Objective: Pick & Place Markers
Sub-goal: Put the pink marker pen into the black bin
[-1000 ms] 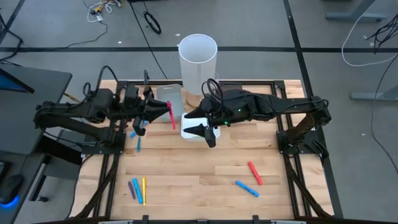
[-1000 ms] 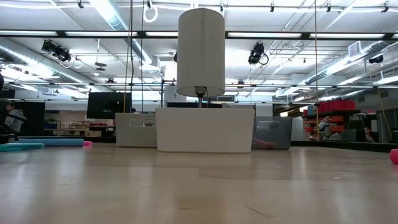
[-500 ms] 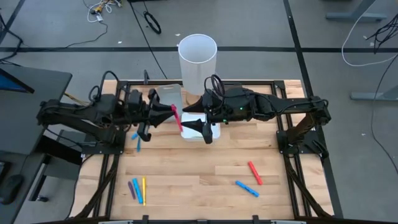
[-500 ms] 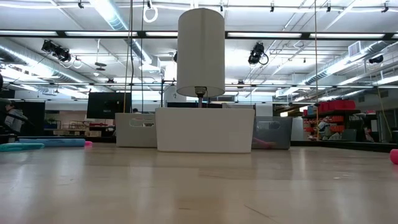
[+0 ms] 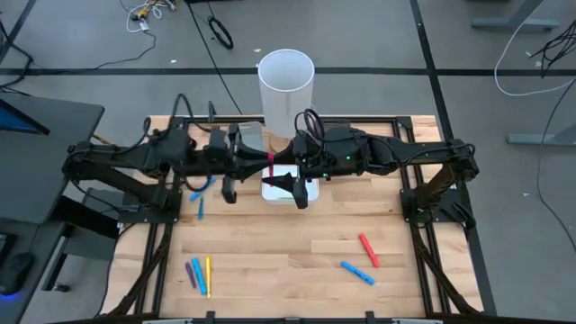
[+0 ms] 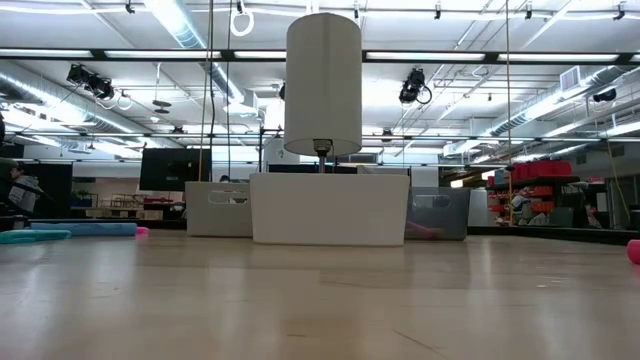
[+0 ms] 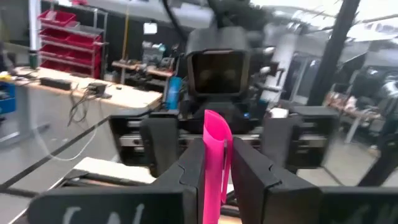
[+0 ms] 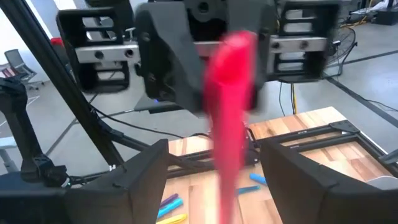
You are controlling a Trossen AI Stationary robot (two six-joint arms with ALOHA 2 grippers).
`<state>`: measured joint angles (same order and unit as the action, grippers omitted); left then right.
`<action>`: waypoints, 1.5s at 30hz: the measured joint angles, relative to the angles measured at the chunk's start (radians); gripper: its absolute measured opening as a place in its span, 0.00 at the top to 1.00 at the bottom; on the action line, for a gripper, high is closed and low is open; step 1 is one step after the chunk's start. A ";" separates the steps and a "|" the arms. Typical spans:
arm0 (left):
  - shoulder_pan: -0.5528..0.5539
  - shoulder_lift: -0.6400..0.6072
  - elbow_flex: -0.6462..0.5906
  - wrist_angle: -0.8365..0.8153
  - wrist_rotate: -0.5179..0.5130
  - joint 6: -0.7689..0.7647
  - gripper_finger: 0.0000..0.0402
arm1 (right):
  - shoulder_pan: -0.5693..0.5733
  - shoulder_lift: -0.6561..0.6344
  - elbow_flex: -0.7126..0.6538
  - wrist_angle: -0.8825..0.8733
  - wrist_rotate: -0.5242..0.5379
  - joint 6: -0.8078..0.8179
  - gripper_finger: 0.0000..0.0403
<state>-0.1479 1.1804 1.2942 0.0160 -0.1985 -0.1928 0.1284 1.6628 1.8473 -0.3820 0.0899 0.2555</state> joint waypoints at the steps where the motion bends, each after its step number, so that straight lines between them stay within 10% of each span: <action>1: 0.000 0.009 0.009 -0.009 0.003 0.000 0.85 | 0.000 0.000 0.000 -0.001 -0.003 0.001 0.39; 27: -0.001 0.028 0.037 -0.014 0.011 0.001 0.85 | 0.007 -0.011 0.000 -0.047 -0.004 -0.001 0.86; 45: -0.001 0.020 0.037 -0.028 0.012 0.002 0.46 | 0.019 -0.049 0.000 -0.152 0.069 0.057 0.95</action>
<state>-0.1490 1.1999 1.3315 -0.0116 -0.1868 -0.1904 0.1471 1.6140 1.8473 -0.5338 0.1593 0.3120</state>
